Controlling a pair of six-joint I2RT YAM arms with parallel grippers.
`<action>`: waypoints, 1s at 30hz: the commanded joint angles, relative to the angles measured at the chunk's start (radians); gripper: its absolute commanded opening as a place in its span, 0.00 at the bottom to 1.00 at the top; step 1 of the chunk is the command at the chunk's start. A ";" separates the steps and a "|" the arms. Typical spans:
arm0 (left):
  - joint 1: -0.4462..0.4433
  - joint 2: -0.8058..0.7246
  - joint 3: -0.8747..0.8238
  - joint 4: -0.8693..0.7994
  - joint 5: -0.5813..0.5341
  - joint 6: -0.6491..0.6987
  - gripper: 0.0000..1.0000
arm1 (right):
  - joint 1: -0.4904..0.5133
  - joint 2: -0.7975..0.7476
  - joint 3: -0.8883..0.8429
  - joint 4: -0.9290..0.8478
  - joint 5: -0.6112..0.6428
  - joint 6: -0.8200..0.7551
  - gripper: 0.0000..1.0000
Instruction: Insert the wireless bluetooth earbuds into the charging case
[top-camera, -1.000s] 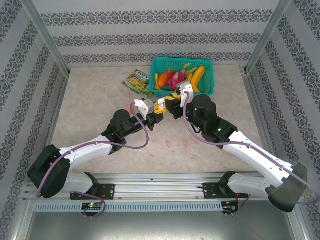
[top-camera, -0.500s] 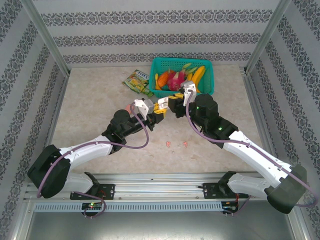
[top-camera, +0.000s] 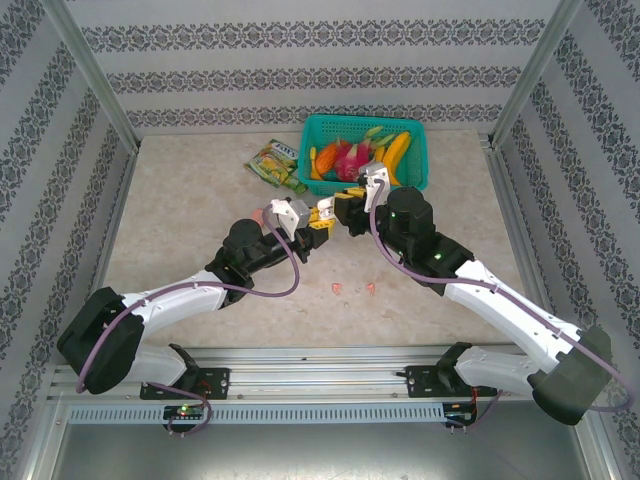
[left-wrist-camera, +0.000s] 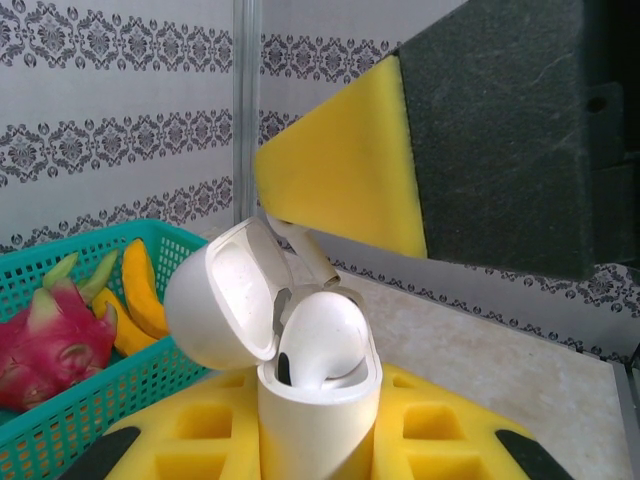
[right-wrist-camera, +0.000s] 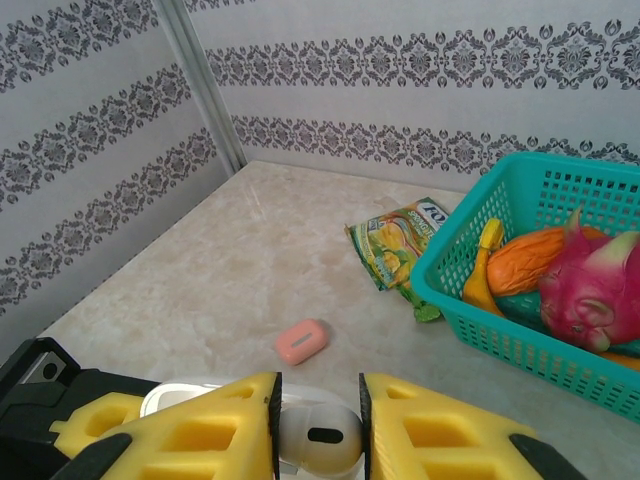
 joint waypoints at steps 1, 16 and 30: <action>0.012 -0.006 0.033 0.049 0.019 -0.019 0.00 | -0.007 0.003 -0.001 0.037 -0.015 0.016 0.25; 0.012 -0.023 0.041 0.051 0.013 -0.019 0.00 | 0.020 -0.007 -0.031 0.027 0.000 -0.014 0.25; 0.012 -0.026 0.044 0.055 0.010 -0.021 0.00 | 0.079 -0.013 -0.047 0.033 0.091 -0.073 0.34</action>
